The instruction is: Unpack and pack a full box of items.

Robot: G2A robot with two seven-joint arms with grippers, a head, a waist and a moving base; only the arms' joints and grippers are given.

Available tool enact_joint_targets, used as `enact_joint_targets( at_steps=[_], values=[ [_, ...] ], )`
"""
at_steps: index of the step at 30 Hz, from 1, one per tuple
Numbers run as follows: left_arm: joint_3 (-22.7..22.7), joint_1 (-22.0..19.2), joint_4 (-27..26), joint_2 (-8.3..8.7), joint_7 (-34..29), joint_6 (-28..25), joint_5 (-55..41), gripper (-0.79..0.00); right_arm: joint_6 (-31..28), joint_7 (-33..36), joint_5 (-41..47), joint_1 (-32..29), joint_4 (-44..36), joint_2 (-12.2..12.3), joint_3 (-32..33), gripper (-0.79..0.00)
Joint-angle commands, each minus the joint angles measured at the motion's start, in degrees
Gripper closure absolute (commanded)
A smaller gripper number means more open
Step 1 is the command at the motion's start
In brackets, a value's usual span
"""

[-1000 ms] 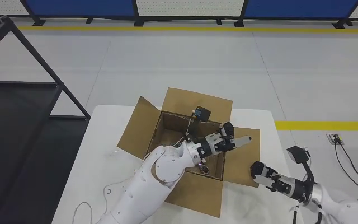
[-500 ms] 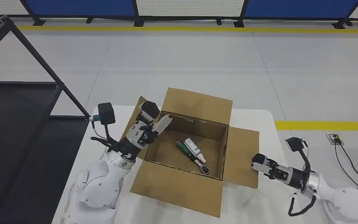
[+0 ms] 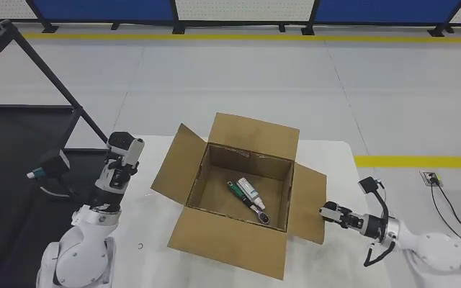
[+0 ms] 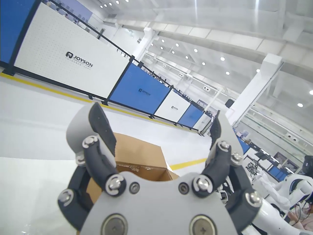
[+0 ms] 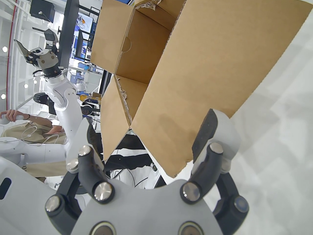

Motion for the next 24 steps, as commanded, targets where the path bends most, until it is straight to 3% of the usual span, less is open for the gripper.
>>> enact_joint_targets(
  at_steps=[1,7,15,18,24],
  values=[
    [-0.9,0.3,0.3,0.11,0.5,-0.2,-1.8,-0.785,0.1,-0.2,-0.2,0.5,0.4,0.0,-0.7,-0.785],
    [-1.1,0.4,0.5,0.13,0.8,-0.4,-3.1,-0.785,0.4,-3.4,-0.8,1.4,-0.3,0.0,-1.4,-0.785],
    [-1.1,0.4,0.5,0.13,0.8,-0.4,-3.1,-0.785,3.6,-8.3,-5.3,2.0,-15.2,0.3,-0.8,-0.785],
    [-1.5,0.7,0.4,0.14,1.4,-0.1,-3.5,-0.785,8.0,-7.7,-10.7,5.1,-20.2,0.2,-4.5,-0.785],
    [-7.8,4.2,0.2,0.45,5.8,0.1,-6.5,-0.785,16.8,-7.4,-26.5,17.5,-22.2,-1.2,-19.2,-0.785]
  ],
)
